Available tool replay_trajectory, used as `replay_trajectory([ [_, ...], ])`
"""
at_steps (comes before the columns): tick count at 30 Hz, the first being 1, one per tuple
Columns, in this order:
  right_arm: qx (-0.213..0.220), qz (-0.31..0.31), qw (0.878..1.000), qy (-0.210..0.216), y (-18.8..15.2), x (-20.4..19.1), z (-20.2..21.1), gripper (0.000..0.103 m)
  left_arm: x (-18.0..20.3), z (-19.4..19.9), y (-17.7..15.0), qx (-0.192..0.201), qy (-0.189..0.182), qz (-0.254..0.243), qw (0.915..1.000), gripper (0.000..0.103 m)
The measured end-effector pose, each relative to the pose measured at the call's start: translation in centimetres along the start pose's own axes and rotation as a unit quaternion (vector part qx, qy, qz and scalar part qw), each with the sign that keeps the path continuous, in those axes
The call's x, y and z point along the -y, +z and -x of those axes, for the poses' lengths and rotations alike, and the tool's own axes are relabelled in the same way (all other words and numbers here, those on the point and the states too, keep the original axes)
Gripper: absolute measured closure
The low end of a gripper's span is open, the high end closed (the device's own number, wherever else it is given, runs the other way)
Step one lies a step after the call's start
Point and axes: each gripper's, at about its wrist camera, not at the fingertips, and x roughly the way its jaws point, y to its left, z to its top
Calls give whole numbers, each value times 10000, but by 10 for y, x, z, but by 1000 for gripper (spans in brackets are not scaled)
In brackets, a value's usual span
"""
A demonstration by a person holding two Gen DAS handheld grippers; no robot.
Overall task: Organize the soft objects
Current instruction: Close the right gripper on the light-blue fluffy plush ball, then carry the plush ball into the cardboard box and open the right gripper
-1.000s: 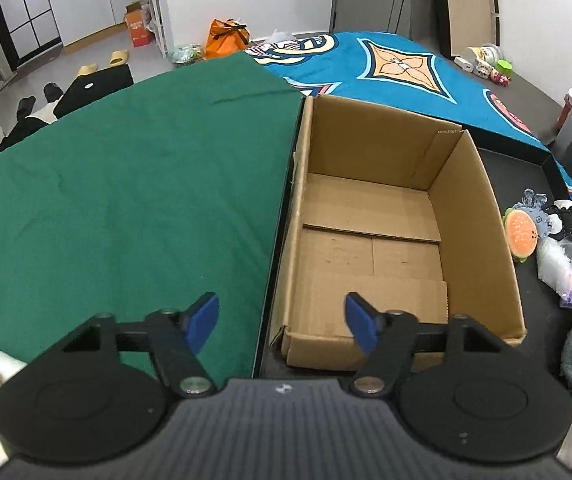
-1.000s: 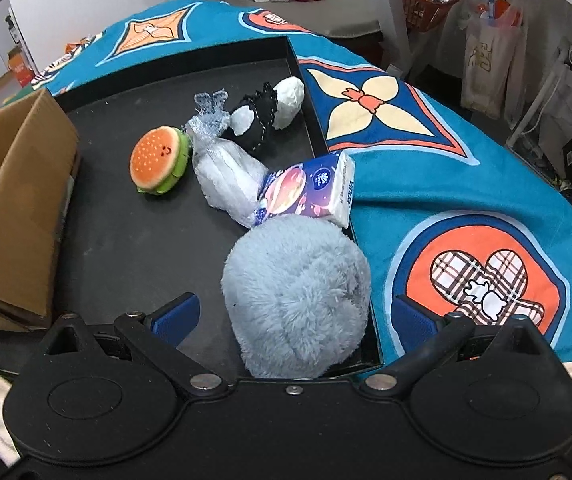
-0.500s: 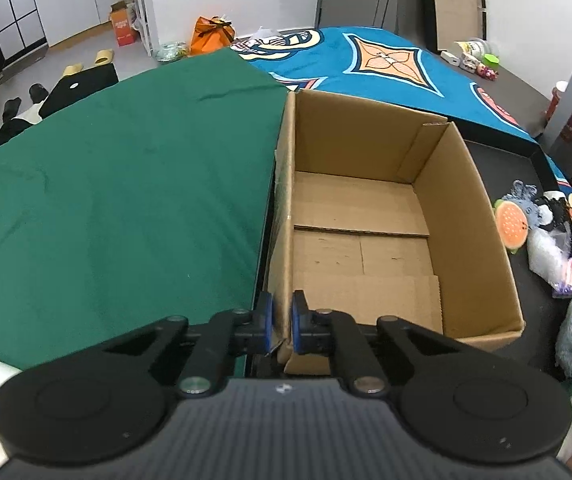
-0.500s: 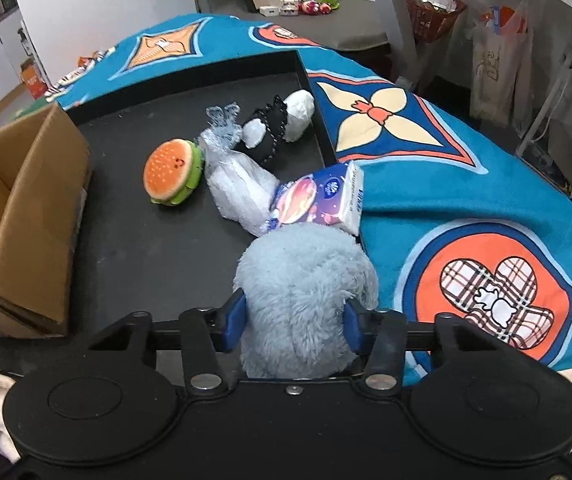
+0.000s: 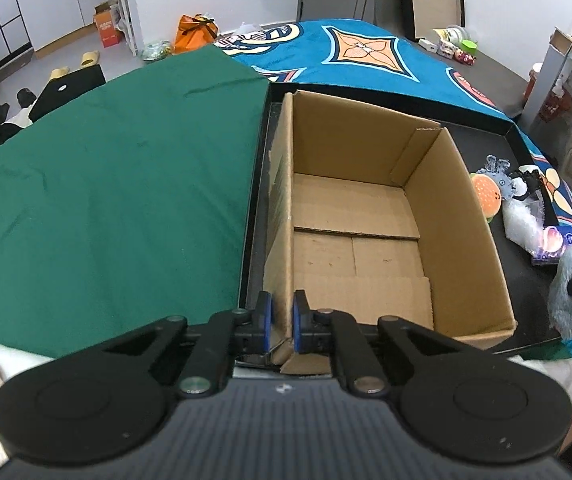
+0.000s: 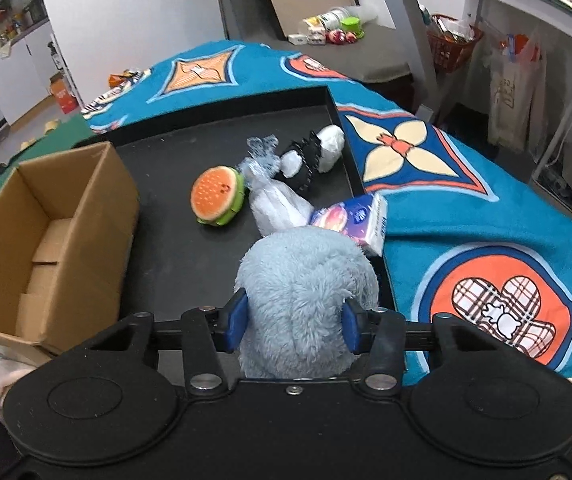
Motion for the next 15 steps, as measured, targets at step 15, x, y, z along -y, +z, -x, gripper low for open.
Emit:
replay_trajectory([
  [15,509,365,9967,512,9,-32,32,58,-5,0,-8,156,-84,153,9997,92],
])
